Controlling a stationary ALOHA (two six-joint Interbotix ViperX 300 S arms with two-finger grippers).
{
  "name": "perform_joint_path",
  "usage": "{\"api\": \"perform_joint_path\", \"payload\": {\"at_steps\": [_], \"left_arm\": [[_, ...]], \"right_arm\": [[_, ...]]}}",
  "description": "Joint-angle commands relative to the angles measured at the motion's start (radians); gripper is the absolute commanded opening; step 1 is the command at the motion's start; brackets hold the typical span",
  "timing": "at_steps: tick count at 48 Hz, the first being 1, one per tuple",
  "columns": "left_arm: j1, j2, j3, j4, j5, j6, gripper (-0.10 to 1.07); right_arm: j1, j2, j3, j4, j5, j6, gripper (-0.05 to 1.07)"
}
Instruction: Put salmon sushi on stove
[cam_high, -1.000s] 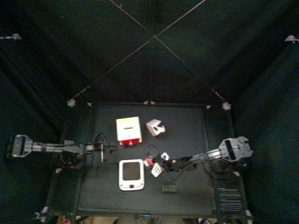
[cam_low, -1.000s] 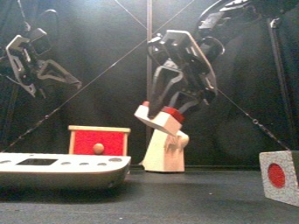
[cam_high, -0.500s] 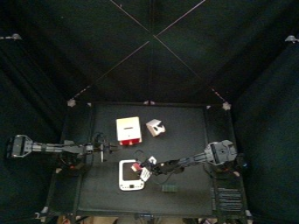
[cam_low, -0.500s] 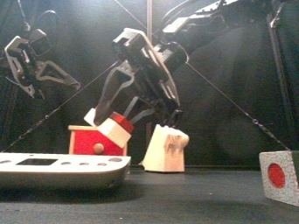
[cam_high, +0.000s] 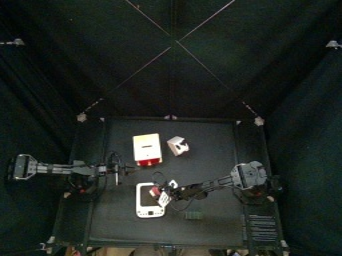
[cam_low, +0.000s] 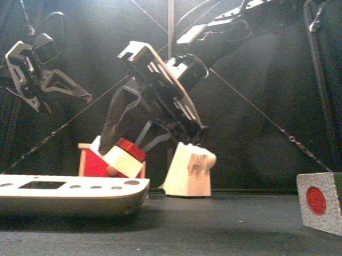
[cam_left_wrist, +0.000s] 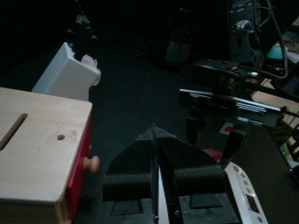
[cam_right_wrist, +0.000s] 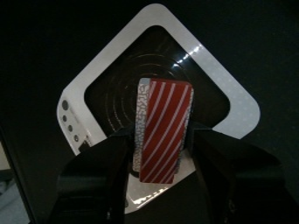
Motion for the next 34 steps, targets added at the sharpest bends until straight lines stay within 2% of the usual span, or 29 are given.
{"api": "perform_joint_path", "payload": {"at_steps": [1,11,34], "left_arm": [[0.002,0.002,-0.009,0.000,-0.005,0.000,0.40],[0.002,0.002,-0.009,0.000,-0.006,0.000,0.40],[0.002,0.002,-0.009,0.000,-0.005,0.000,0.40]], "right_arm": [[0.002,-0.023,-0.025,0.002,0.011,-0.002,0.83],[0.003,-0.021,-0.032,0.002,0.014,-0.002,0.91],[0.005,-0.023,-0.035,-0.005,0.014,-0.003,0.92]]}}
